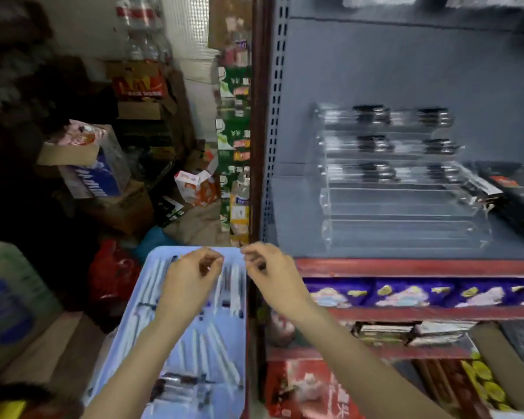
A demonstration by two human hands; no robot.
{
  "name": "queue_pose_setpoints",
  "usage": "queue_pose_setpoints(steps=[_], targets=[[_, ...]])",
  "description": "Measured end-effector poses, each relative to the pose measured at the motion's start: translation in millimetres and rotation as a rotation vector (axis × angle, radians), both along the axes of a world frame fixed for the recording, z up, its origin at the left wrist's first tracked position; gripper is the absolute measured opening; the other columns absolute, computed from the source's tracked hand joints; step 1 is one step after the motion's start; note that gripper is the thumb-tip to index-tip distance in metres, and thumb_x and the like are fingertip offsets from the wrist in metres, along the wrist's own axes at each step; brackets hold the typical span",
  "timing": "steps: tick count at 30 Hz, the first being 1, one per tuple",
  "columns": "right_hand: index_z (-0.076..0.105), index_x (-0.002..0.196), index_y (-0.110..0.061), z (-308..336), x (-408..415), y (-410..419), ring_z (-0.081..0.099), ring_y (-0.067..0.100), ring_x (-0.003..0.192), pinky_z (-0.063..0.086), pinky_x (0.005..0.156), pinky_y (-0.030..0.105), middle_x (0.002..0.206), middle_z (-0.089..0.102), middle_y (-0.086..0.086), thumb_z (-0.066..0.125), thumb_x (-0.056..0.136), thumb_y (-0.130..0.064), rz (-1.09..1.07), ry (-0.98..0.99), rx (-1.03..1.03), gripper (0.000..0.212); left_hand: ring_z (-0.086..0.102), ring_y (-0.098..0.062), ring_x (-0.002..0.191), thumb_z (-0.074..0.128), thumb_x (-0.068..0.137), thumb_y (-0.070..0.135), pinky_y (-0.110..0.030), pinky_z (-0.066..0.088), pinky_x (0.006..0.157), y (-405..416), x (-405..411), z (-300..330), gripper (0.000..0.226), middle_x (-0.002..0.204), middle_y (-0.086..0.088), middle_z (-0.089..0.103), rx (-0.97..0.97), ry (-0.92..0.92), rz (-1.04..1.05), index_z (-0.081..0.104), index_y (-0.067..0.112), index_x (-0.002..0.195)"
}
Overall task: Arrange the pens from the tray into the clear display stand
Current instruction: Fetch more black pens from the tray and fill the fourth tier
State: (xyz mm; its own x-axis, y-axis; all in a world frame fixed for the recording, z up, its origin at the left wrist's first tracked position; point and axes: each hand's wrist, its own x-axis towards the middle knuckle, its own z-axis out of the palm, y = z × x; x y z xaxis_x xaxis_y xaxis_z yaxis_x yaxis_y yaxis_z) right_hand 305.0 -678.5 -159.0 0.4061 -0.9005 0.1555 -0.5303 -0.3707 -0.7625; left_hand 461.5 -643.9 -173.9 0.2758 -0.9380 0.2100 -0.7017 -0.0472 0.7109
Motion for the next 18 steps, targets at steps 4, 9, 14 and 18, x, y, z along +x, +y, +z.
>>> queue_pose_setpoints(steps=[4, 9, 14, 18], targets=[[0.052, 0.127, -0.010, -51.1, 67.1, 45.6, 0.054, 0.023, 0.112, 0.042, 0.100, 0.031, 0.128, 0.053, 0.009, 0.043, 0.098, -0.014, 0.066, 0.198, 0.215, 0.031, 0.062, -0.020, 0.083, 0.056, 0.092, 0.016, -0.027, 0.044, 0.072, 58.5, 77.0, -41.6, 0.013, 0.087, -0.001, 0.067, 0.178, -0.013, 0.002, 0.067, 0.014, 0.097], [0.043, 0.137, -0.015, -102.3, 113.7, 83.8, 0.048, 0.026, 0.123, 0.039, 0.103, 0.039, 0.141, 0.043, 0.010, 0.046, 0.098, -0.020, 0.118, 0.426, 0.328, 0.039, 0.059, -0.025, 0.102, 0.052, 0.094, 0.014, -0.034, 0.046, 0.086, 110.8, 139.5, -98.4, 0.022, 0.115, -0.006, 0.063, 0.329, -0.082, -0.069, 0.063, 0.013, 0.113], [0.045, 0.135, -0.014, -130.4, 128.9, 102.0, 0.048, 0.030, 0.118, 0.040, 0.099, 0.036, 0.130, 0.046, 0.014, 0.048, 0.097, -0.019, 0.152, 0.642, 0.315, 0.038, 0.029, -0.021, 0.140, 0.049, 0.096, 0.019, -0.029, 0.023, 0.114, 129.7, 159.6, -137.0, 0.046, 0.151, -0.005, 0.032, 0.432, -0.207, -0.329, 0.040, 0.012, 0.140], [0.047, 0.131, -0.015, -135.4, 133.8, 100.2, 0.049, 0.031, 0.113, 0.043, 0.096, 0.038, 0.125, 0.045, 0.015, 0.053, 0.094, -0.017, 0.156, 0.740, 0.276, 0.037, 0.011, -0.018, 0.146, 0.046, 0.097, 0.032, -0.028, 0.014, 0.117, 133.1, 166.5, -155.4, 0.058, 0.157, -0.001, 0.013, 0.399, -0.365, -0.449, 0.022, 0.016, 0.147]])
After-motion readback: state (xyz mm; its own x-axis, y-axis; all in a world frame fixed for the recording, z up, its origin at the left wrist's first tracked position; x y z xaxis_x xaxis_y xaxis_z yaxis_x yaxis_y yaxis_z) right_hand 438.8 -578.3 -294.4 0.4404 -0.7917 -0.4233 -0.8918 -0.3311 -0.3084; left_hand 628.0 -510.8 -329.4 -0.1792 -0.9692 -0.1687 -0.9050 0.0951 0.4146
